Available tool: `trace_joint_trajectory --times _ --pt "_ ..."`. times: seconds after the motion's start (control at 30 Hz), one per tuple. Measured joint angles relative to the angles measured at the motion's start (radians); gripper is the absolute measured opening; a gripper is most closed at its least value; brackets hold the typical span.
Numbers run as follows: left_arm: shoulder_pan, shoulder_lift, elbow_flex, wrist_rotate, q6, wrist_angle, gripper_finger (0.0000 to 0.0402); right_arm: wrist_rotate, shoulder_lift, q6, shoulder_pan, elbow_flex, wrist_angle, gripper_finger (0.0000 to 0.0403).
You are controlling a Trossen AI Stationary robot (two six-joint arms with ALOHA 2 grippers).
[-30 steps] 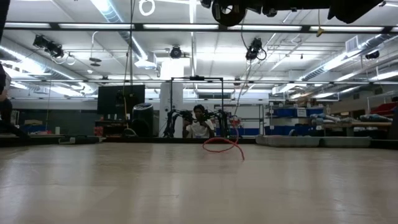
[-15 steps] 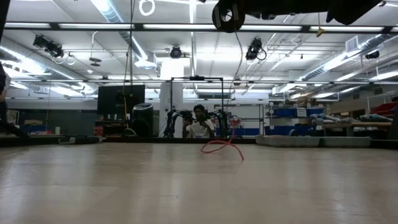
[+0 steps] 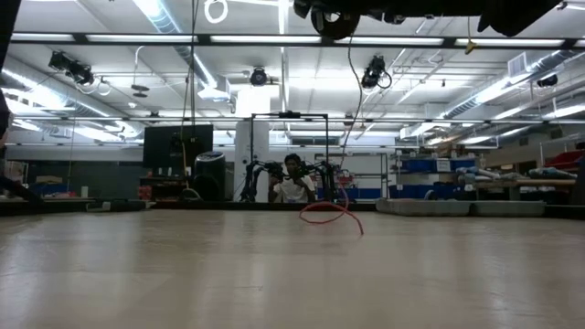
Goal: Coil cords
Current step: Coil the red cable wire onto the black spool
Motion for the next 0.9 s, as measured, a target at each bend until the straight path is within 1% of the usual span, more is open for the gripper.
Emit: trace_joint_trajectory --times 0.23,0.37,0.6,0.7,0.9 --pt "0.006 0.007 0.0 -0.004 -0.026 -0.019 0.0007 0.016 -0.007 -0.015 0.004 -0.002 0.003 0.0" --pt "0.006 0.009 -0.001 -0.005 -0.029 -0.051 0.0007 0.01 -0.034 -0.046 0.005 -0.001 0.029 0.0" --pt "0.007 0.027 -0.006 -0.014 -0.031 -0.078 0.0007 0.012 -0.079 -0.053 0.006 0.0 0.016 0.0" --pt "0.007 0.032 -0.006 -0.026 -0.03 -0.116 0.0007 0.032 -0.103 -0.054 0.011 0.0 0.015 0.0" --pt "0.007 0.039 -0.004 -0.062 -0.03 -0.131 0.0007 0.038 -0.148 -0.059 0.025 -0.002 -0.009 0.0"
